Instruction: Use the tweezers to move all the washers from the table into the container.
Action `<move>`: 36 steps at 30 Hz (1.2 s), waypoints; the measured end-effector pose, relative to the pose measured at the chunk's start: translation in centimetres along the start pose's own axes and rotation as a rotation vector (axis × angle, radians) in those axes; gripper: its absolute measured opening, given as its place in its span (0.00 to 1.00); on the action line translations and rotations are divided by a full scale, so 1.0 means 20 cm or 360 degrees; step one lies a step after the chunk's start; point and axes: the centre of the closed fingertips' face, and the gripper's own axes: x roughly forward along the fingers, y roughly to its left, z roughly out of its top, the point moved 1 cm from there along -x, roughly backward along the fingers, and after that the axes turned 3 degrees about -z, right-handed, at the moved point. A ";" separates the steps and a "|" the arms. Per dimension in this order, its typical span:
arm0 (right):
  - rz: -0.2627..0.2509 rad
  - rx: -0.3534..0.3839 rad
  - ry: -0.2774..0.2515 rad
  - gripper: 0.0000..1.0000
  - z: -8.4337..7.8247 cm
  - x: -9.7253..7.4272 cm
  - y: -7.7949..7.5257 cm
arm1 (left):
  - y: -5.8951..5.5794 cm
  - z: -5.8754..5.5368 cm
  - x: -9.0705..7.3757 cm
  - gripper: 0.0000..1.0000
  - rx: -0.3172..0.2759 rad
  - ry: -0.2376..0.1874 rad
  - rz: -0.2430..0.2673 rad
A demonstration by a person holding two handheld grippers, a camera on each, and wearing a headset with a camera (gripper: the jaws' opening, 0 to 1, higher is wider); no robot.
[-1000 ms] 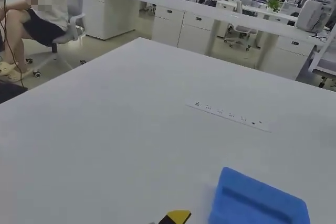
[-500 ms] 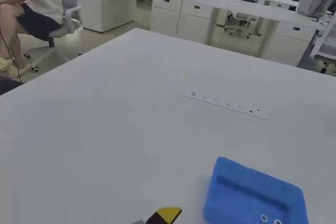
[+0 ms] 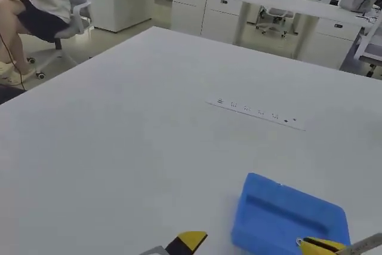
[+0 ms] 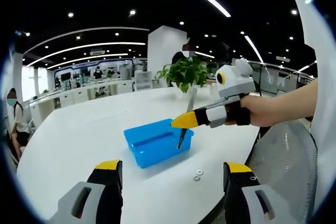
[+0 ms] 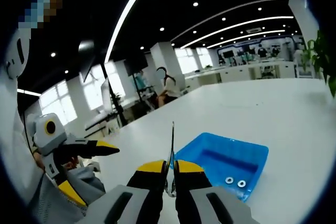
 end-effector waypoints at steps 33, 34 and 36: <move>-0.0139 -0.0036 0.0153 0.03 0.05 0.21 -0.29 | -0.01 0.00 -0.01 0.79 0.0003 -0.0009 -0.0014; -0.0138 -0.0033 0.0156 0.03 0.05 0.22 -0.29 | -0.01 0.00 -0.01 0.79 0.0004 -0.0007 -0.0016; -0.0134 -0.0015 0.0165 0.03 0.04 0.23 -0.30 | -0.01 0.00 -0.01 0.79 0.0006 -0.0002 -0.0018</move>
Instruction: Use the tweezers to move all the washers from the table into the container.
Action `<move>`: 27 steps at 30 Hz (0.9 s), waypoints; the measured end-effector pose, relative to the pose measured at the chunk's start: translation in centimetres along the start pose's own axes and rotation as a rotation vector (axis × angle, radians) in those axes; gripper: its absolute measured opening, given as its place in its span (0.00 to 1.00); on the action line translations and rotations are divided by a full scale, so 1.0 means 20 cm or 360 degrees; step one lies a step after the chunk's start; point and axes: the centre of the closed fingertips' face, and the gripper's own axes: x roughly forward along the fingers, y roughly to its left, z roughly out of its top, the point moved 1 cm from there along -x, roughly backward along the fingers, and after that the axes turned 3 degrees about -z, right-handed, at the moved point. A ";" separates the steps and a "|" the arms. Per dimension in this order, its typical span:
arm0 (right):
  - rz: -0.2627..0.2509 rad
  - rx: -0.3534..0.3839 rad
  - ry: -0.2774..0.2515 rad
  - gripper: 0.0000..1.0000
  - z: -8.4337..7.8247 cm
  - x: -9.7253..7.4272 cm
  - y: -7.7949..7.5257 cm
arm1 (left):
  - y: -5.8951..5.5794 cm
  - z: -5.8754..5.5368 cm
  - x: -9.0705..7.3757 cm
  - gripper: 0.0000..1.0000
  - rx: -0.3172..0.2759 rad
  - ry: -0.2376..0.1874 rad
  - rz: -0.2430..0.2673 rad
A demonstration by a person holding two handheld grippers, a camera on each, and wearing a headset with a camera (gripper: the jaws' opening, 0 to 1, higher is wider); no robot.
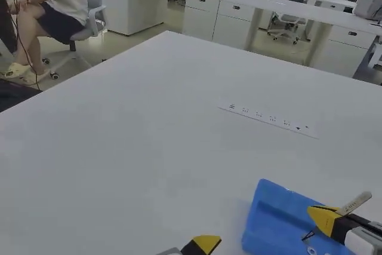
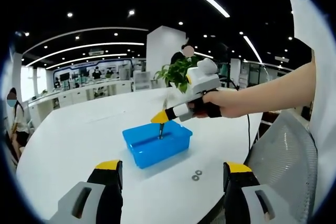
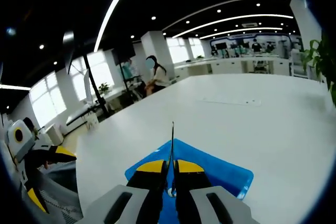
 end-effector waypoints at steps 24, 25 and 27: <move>-0.0049 0.0018 0.0144 0.03 -0.11 0.14 -0.08 | 0.01 -0.01 -0.01 0.79 0.0011 0.0013 0.0006; -0.0048 0.0015 0.0149 0.03 -0.12 0.14 -0.08 | 0.01 -0.01 -0.01 0.79 0.0013 0.0012 0.0005; -0.0045 0.0001 0.0158 0.03 -0.12 0.14 -0.08 | 0.01 -0.01 -0.01 0.79 0.0014 0.0012 0.0006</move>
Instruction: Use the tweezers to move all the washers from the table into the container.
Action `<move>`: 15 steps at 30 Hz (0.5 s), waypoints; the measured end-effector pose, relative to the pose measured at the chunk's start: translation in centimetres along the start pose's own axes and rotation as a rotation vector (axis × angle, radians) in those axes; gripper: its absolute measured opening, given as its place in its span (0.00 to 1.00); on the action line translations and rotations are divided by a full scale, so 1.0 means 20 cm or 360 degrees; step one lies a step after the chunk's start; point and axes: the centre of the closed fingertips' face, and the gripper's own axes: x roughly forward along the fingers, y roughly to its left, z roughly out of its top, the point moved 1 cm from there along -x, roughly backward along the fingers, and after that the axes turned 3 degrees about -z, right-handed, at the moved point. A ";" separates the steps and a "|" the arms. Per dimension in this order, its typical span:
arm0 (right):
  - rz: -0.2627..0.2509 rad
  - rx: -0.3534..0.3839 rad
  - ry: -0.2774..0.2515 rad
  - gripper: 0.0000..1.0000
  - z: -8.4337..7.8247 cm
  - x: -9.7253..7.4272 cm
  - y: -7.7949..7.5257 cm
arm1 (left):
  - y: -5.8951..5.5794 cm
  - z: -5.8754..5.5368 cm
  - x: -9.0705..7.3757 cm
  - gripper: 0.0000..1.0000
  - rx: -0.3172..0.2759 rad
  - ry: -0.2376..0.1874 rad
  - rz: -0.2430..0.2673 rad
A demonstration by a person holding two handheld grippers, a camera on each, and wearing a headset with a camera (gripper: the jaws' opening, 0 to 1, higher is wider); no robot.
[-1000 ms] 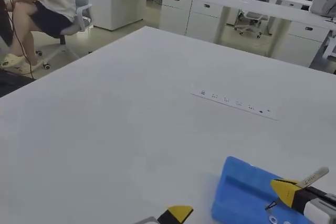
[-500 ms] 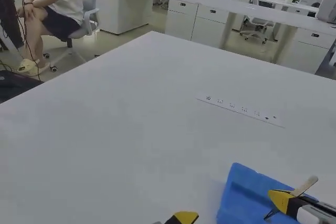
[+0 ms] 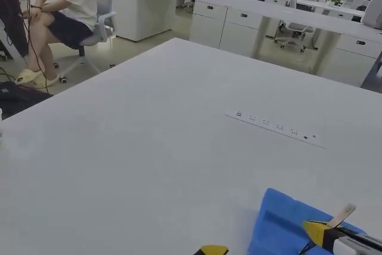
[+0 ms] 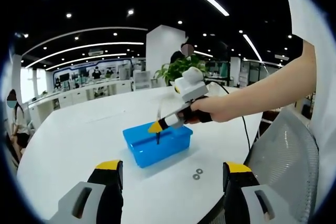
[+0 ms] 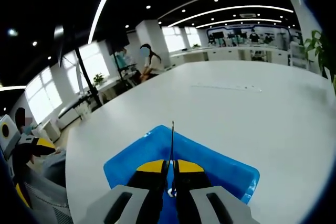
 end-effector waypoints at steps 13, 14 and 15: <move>-0.0012 -0.0086 0.0002 0.04 0.01 -0.02 0.02 | 0.00 0.00 0.00 0.79 0.0006 0.0009 -0.0002; -0.0009 -0.0086 -0.0001 0.04 0.01 -0.02 0.03 | 0.00 0.00 0.00 0.79 0.0005 0.0011 -0.0003; -0.0007 -0.0089 -0.0006 0.04 0.02 -0.03 0.03 | 0.00 0.00 0.00 0.79 0.0005 0.0011 -0.0003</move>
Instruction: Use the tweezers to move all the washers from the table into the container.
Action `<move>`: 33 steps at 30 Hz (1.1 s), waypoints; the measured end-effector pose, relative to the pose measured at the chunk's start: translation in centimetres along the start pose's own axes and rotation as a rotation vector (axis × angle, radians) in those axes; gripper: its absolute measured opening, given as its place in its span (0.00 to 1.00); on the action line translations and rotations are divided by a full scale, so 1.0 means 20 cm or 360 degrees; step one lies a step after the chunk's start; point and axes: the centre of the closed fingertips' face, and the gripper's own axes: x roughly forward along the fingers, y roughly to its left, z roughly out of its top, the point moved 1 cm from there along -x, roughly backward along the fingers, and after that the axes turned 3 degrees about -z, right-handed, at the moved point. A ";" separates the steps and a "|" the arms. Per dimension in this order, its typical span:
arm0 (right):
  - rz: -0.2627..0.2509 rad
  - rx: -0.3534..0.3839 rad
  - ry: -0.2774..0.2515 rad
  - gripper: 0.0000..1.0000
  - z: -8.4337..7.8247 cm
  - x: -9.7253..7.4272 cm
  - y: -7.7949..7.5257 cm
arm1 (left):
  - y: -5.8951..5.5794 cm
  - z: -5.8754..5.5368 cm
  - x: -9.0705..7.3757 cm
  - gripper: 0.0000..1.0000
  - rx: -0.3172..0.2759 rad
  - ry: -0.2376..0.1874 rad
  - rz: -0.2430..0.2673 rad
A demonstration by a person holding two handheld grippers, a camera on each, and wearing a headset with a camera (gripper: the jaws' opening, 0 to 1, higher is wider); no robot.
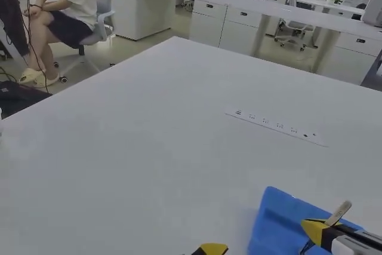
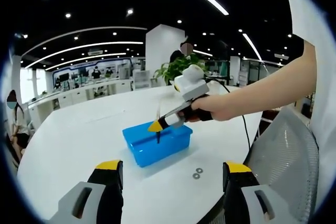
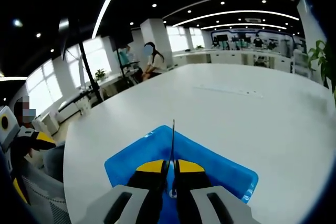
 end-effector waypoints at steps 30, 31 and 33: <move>0.0102 0.0009 -0.0173 0.04 0.15 -0.23 0.15 | -0.01 0.00 0.01 0.79 -0.0008 0.0005 -0.0021; 0.0111 0.0012 -0.0173 0.04 0.15 -0.24 0.16 | -0.01 0.00 0.01 0.79 -0.0006 0.0006 -0.0020; 0.0127 0.0012 -0.0174 0.04 0.15 -0.26 0.18 | -0.01 0.00 0.01 0.79 -0.0007 0.0006 -0.0023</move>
